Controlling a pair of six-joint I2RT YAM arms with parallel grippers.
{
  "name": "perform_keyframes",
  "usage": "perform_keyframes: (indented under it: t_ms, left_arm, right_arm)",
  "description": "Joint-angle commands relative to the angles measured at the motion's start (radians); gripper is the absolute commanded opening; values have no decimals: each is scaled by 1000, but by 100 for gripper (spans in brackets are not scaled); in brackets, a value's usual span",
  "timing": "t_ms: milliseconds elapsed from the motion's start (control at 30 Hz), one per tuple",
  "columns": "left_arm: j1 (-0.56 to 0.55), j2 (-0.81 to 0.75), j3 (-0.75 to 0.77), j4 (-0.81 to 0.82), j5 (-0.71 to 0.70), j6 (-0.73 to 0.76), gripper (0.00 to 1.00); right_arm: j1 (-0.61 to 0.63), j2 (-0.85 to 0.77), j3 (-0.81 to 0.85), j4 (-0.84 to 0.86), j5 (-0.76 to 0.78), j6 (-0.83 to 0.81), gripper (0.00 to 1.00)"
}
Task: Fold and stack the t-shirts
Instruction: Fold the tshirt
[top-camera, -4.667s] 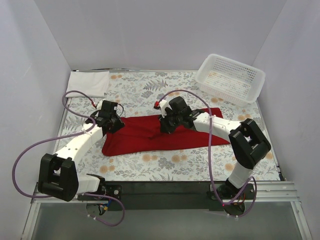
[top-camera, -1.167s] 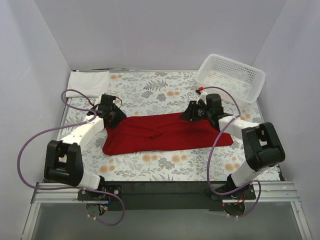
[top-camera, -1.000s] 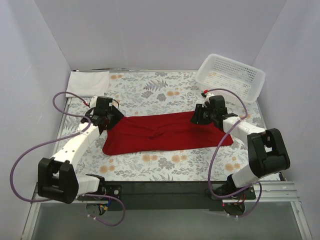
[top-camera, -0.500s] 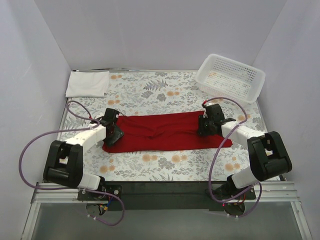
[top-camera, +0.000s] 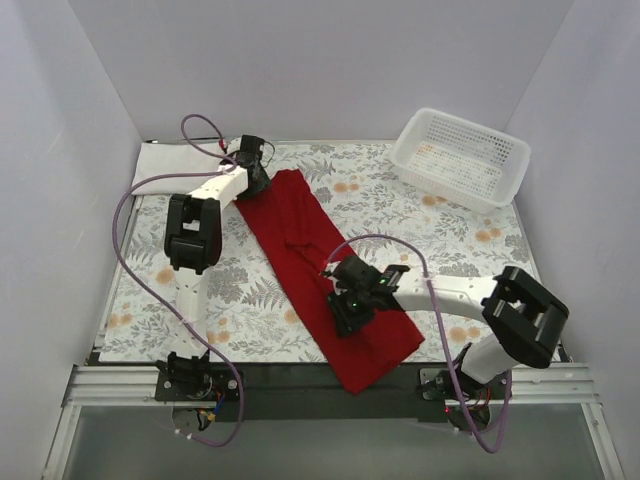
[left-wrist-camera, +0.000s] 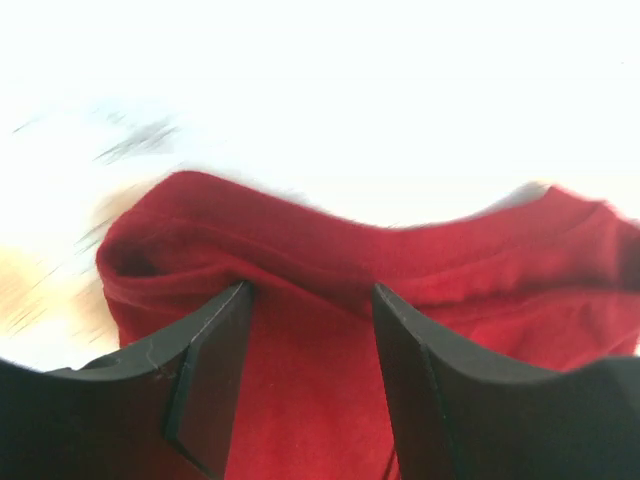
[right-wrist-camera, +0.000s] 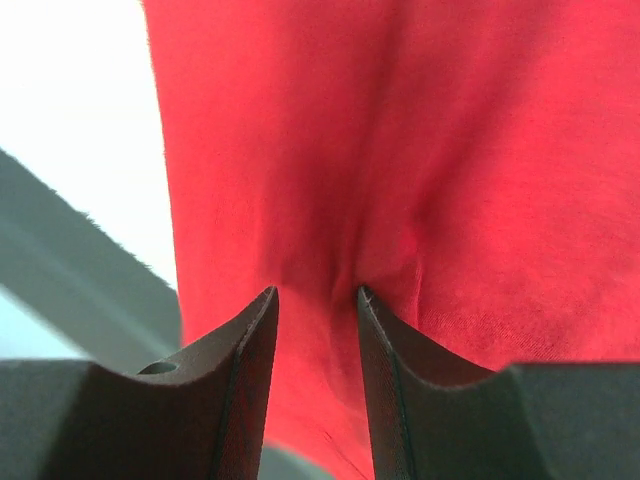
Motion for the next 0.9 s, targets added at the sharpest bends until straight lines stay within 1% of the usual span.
perform_keyframes:
  t_ms: [0,33,67,133,200,267,333,367,433,500,633,700,800,867]
  left_arm:
    - [-43,184,216,5,69,113,50]
    - [-44,206,296,8,85,121,52]
    - [-47,226,328,13,97,132,53]
    - [-50,230,352,54,96,167,55]
    - [-52,205,315,103,79,213,57]
    - [-52,137,248,180,42,225,60]
    - [-52,82,199,236,39,221,61]
    - [-53,29,159,249,40,213,61]
    - [-63,-16,129,263,34,199,61]
    - [-87,-79,88,261,-1,199,61]
    - [-136,-177,-13,263,-78,192,61]
    - [-159,-211,-70,263,-81,178,60]
    - [-185,-217,-111,264,-78,159,57]
    - [-198,-201,-133,264,-73,152,51]
  right_arm:
    - [80,98,122,-127,-104,10,43]
    - [85,103,145,-138,-95,5,43]
    - [87,103,180,-151,-83,2,43]
    - [87,68,196,-185,-17,-6,43]
    - [84,14,197,-198,24,-12,43]
    - [81,-37,193,-204,47,-13,43]
    - [75,-67,179,-210,90,-12,43]
    - [67,-96,173,-213,107,-3,44]
    - [53,-124,156,-214,130,0,44]
    - [25,-158,144,-214,167,4,44]
    - [-16,-198,96,-211,169,2,44]
    - [-28,-209,82,-210,167,2,44]
    - [-34,-219,58,-205,167,5,44]
    - [-34,-224,45,-199,162,13,44]
